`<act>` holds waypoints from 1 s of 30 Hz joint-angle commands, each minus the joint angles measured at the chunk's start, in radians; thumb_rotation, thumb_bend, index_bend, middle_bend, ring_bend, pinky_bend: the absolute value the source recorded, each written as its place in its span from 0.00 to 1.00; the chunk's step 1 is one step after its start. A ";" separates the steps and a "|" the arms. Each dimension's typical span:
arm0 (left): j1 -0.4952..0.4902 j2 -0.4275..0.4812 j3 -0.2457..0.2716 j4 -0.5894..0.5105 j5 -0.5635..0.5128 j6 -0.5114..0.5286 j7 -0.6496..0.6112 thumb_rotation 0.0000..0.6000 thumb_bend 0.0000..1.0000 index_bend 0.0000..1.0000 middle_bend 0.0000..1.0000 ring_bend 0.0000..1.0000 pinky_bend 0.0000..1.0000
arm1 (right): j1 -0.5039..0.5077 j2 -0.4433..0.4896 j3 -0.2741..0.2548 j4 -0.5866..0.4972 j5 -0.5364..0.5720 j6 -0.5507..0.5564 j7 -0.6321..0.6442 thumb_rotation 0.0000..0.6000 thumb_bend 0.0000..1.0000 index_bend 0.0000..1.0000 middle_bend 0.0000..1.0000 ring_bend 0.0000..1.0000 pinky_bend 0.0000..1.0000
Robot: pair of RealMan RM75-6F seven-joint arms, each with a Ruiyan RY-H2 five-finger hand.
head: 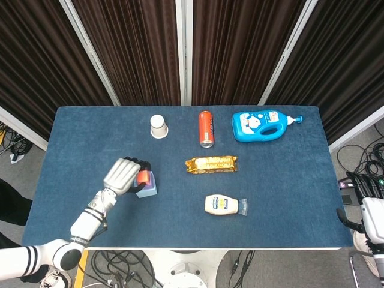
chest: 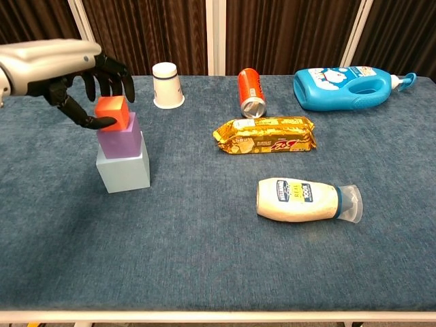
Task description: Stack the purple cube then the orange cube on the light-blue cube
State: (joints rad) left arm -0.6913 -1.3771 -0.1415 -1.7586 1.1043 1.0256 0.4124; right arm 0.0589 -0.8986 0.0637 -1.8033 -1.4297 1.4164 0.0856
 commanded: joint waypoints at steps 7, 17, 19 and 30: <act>0.000 0.048 -0.009 -0.045 0.017 -0.019 -0.077 1.00 0.14 0.18 0.27 0.25 0.29 | 0.003 0.001 0.001 -0.001 0.004 -0.006 -0.003 1.00 0.23 0.04 0.09 0.00 0.00; 0.085 0.143 0.076 -0.102 0.056 0.030 -0.109 1.00 0.07 0.17 0.25 0.21 0.27 | 0.001 0.008 0.000 -0.003 0.003 -0.005 0.005 1.00 0.23 0.04 0.09 0.00 0.00; 0.122 0.151 0.106 -0.077 0.092 0.072 -0.114 1.00 0.07 0.17 0.24 0.20 0.26 | 0.001 0.008 0.000 -0.003 0.003 -0.005 0.005 1.00 0.23 0.04 0.09 0.00 0.00; 0.311 0.136 0.205 0.151 0.248 0.321 -0.053 1.00 0.05 0.17 0.21 0.15 0.21 | 0.005 0.001 0.000 -0.010 0.007 -0.009 -0.021 1.00 0.23 0.04 0.09 0.00 0.00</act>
State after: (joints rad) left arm -0.4127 -1.2357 0.0453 -1.6419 1.3320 1.3201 0.3406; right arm 0.0639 -0.8966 0.0639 -1.8122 -1.4227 1.4069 0.0660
